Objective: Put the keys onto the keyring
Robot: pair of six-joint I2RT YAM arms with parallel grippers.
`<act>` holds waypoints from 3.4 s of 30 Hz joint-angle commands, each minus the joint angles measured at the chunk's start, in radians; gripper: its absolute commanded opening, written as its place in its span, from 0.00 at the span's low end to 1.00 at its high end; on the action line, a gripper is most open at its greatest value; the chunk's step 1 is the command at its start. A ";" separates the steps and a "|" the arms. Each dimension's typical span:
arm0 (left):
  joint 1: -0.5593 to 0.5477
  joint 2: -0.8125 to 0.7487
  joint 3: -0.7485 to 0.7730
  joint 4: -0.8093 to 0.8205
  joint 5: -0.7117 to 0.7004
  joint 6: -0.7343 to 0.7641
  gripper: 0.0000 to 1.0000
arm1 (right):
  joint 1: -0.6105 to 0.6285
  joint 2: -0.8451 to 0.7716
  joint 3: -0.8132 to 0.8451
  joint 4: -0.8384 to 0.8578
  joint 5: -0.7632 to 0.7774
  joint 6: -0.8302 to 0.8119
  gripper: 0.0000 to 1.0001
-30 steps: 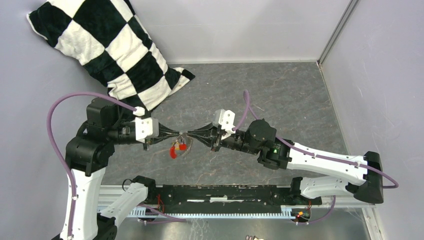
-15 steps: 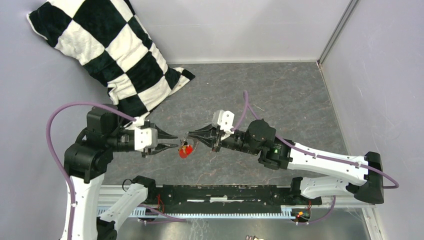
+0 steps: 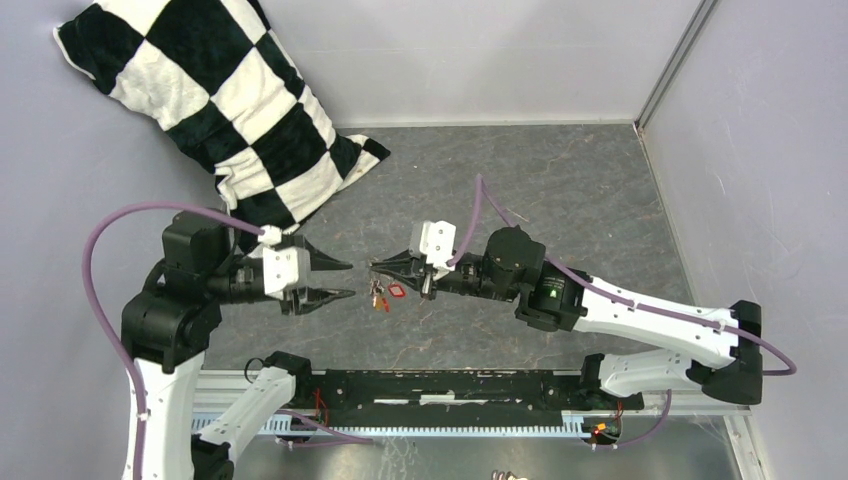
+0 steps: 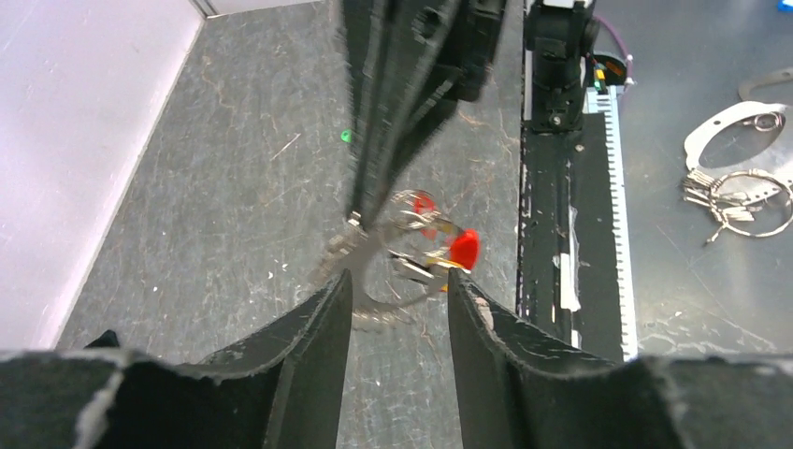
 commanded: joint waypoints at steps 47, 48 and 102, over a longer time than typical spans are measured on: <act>-0.002 0.110 0.024 -0.204 0.024 0.260 0.02 | 0.019 0.102 0.195 -0.112 -0.163 -0.043 0.22; -0.002 0.104 0.022 -0.199 0.034 0.285 0.02 | 0.020 0.094 0.196 -0.119 -0.159 -0.045 0.34; -0.002 -0.036 -0.121 0.474 0.393 -0.150 0.02 | 0.018 -0.068 -0.063 0.289 -0.266 0.067 0.35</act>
